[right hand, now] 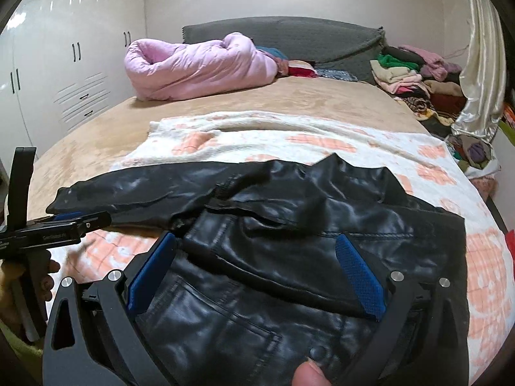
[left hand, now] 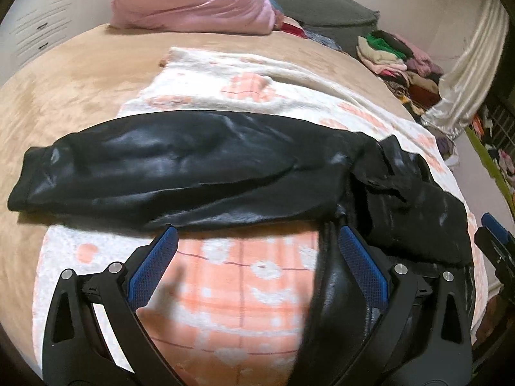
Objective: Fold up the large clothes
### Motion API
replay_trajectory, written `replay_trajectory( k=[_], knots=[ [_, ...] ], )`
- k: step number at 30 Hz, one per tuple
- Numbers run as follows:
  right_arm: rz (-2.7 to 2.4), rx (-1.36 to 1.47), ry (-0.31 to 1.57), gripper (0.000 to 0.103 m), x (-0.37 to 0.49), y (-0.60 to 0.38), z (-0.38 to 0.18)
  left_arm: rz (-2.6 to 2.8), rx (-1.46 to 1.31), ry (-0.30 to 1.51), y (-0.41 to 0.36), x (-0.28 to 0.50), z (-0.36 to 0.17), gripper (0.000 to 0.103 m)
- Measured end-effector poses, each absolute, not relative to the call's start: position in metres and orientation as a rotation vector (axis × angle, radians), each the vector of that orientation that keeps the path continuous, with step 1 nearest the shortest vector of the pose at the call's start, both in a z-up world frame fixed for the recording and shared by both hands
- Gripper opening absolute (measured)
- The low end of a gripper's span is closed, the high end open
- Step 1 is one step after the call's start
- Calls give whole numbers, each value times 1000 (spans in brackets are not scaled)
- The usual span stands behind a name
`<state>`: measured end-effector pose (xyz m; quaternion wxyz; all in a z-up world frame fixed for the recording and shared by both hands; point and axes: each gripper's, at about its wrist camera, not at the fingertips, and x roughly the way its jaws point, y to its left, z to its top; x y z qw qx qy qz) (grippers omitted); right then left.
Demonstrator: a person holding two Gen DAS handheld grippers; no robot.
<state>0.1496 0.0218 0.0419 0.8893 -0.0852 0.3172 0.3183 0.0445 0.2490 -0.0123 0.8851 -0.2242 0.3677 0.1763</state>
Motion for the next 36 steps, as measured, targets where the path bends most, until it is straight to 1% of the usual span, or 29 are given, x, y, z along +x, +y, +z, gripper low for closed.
replay_trajectory(
  k=[10,18,24,28,36],
  knots=[
    [736,-196,649,99,143,65,46,467,-538,712,286,25,-13,93],
    [813,-224,663,99,134,104,39,568,-545,670,311,9,-12,93],
    [858,-250,674,99,125,131,33,606,-571,671,324,1,-17,93],
    [881,-249,680,99,119,140,29,631,-600,673,333,-5,-24,93],
    [874,-248,694,99,116,133,21,703,-741,662,360,-22,-41,94]
  ],
)
